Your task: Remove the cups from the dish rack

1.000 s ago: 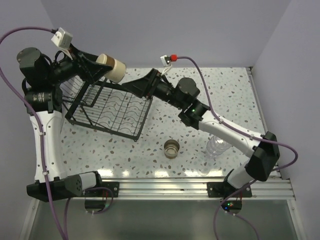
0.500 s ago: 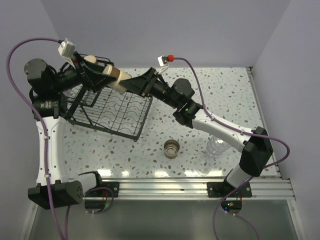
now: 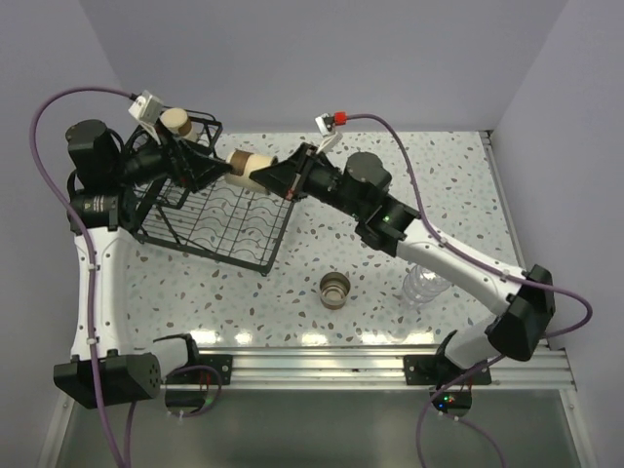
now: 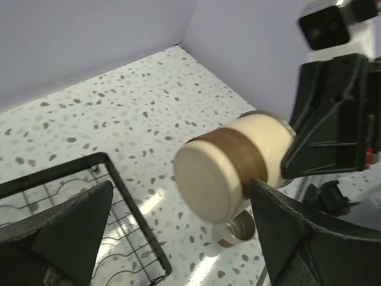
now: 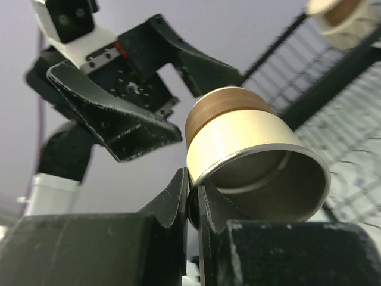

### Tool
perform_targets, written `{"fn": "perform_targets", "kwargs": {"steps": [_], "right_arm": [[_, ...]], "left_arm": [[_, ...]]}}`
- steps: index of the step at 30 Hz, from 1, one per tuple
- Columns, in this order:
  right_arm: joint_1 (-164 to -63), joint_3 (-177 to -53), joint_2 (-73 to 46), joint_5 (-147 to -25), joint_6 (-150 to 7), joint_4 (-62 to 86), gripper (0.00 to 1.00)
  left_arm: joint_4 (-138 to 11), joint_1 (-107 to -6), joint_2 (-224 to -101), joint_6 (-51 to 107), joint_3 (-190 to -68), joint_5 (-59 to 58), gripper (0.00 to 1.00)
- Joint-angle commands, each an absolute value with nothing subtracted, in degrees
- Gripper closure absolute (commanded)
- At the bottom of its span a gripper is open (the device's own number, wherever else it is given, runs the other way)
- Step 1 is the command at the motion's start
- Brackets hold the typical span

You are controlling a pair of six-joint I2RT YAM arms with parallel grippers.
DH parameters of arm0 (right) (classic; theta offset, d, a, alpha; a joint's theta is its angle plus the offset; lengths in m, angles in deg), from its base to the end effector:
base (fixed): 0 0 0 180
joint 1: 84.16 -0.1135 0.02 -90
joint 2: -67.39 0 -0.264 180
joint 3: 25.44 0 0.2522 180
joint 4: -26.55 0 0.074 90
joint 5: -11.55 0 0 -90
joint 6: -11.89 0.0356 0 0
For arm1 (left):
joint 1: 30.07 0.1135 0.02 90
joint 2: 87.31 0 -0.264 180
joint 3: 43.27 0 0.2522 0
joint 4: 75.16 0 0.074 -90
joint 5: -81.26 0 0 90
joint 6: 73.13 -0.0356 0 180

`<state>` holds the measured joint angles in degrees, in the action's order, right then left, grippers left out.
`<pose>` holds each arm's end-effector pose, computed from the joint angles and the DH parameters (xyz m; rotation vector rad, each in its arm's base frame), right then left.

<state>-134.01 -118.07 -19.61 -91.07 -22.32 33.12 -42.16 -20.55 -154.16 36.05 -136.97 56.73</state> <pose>0.2284 0.2828 0.4249 -0.1335 1.5789 1.6550 0.2317 0.0060 0.4606 0.4661 1.6640 -1.0718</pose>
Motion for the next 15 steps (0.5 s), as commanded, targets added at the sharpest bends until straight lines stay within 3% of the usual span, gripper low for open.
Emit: {"fn": "perform_targets", "kwargs": {"steps": [1,4,10,15], "right_arm": [[-133.5,-119.6,-11.6,-80.7,-39.4,14.8,1.00],[-133.6,-124.1,-8.7,-76.9,-50.5,-4.2,1.00],[-136.0,-131.1,-12.5,-74.7,-61.7,-42.8,1.00],[-142.8,-131.4,-17.4,-69.1,-60.6,-55.7,1.00]], "left_arm": [[-30.7,-20.4,-154.2,21.2,-140.3,43.1,0.00],[-25.6,-20.4,-154.7,14.5,-143.4,33.1,0.00],[-22.1,-20.4,-155.3,7.7,-146.9,24.6,0.00],[-20.9,-20.5,-156.1,6.6,-148.2,22.9,0.00]]}}
